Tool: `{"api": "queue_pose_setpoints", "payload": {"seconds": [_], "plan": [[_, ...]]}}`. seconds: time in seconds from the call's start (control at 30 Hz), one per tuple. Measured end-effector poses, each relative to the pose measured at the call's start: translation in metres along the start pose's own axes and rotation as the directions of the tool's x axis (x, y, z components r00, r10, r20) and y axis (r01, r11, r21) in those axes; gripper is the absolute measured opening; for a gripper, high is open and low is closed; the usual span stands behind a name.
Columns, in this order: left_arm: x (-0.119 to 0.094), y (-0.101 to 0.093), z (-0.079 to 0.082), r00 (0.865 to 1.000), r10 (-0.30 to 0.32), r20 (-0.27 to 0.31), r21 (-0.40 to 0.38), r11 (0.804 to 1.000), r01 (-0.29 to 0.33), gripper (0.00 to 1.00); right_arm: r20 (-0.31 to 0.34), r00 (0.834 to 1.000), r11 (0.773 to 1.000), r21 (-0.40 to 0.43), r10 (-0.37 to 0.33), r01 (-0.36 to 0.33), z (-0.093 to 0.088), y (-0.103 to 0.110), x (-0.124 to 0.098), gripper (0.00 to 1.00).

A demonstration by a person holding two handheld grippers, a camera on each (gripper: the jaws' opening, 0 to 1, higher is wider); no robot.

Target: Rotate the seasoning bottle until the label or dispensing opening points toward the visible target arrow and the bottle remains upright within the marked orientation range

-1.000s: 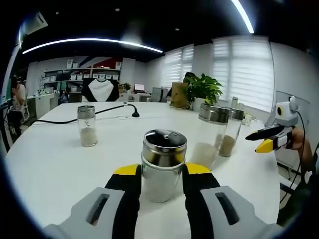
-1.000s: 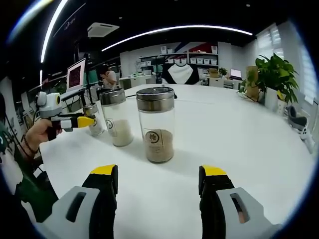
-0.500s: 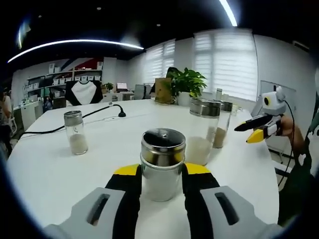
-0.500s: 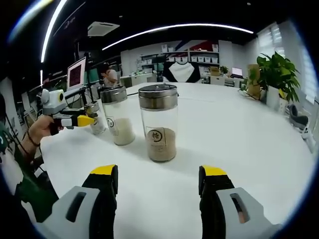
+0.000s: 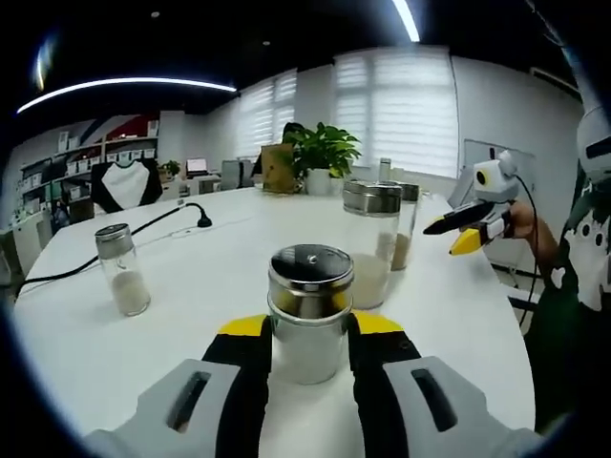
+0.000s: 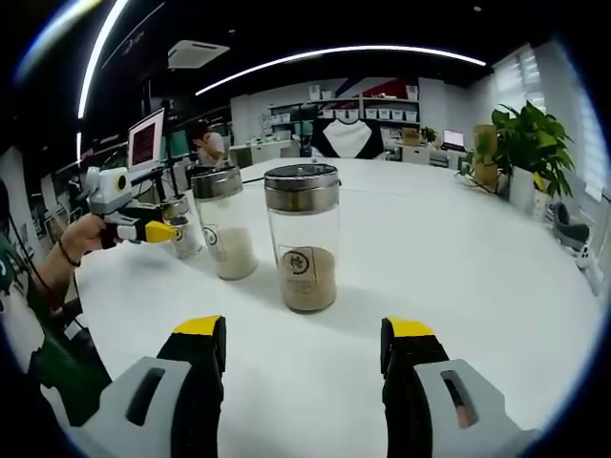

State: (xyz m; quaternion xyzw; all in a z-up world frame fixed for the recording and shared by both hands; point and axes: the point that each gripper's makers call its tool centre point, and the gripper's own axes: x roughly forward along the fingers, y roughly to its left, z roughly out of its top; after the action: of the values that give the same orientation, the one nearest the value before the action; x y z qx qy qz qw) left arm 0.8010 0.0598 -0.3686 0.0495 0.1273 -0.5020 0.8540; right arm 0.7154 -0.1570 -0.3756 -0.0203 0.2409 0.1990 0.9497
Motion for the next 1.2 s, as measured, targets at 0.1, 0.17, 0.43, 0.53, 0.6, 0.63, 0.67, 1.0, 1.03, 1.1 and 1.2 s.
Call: {"api": "queue_pose_setpoints", "payload": {"seconds": [0.1,0.17,0.43,0.53,0.6,0.63,0.67,1.0,1.03,1.1,1.2], "plan": [[0.0009,0.0005,0.0002,1.0,-0.023,0.001,0.017,1.0,0.023,0.33,-0.002,1.0,1.0,-0.003,0.0,0.0,-0.0007,-0.0003,-0.0008,0.67],[0.0013,0.0012,0.0,0.999,-0.045,0.004,0.024,0.999,0.045,0.33,-0.003,1.0,1.0,-0.002,-0.003,0.003,-0.001,-0.0013,-0.0012,0.67],[0.0016,0.0021,-0.0001,0.995,-0.104,0.006,0.049,0.993,0.103,0.33,-0.001,1.0,1.0,-0.003,-0.005,0.005,0.0001,-0.0023,-0.0021,0.67],[0.002,0.0009,0.0002,0.988,-0.155,-0.006,0.071,0.985,0.156,0.33,0.004,1.0,1.0,-0.012,0.005,-0.005,0.0015,-0.0006,-0.0013,0.67],[0.0026,0.0004,0.0002,0.984,-0.18,-0.012,0.082,0.98,0.18,0.33,0.002,1.0,1.0,-0.019,0.01,-0.01,0.0022,0.0014,-0.0005,0.67],[0.0027,0.0001,0.0003,0.98,-0.197,-0.018,0.094,0.976,0.198,0.33,0.002,1.0,1.0,-0.02,0.011,-0.011,0.0025,0.0018,-0.0002,0.67],[0.0027,-0.0007,0.0003,0.978,-0.207,-0.023,0.108,0.972,0.209,0.33,0.003,1.0,1.0,-0.02,0.012,-0.012,0.0029,0.0023,-0.0002,0.67],[0.0046,-0.003,0.0003,0.955,-0.291,-0.054,0.159,0.942,0.296,0.33,-0.007,1.0,1.0,-0.015,0.005,-0.005,0.0005,0.001,-0.0005,0.67],[0.0049,-0.0024,0.0,0.952,-0.3,-0.055,0.151,0.94,0.305,0.33,-0.007,1.0,1.0,-0.015,0.005,-0.006,0.0006,0.0013,-0.0004,0.67],[0.0049,-0.0043,0.0002,0.943,-0.327,-0.056,0.166,0.929,0.332,0.33,-0.006,1.0,1.0,-0.016,0.007,-0.007,0.0008,0.0019,-0.0004,0.67],[0.0055,-0.0046,0.0004,0.932,-0.357,-0.059,0.166,0.917,0.362,0.33,-0.009,1.0,1.0,-0.016,0.007,-0.007,0.0004,0.0023,-0.0003,0.67]]}}
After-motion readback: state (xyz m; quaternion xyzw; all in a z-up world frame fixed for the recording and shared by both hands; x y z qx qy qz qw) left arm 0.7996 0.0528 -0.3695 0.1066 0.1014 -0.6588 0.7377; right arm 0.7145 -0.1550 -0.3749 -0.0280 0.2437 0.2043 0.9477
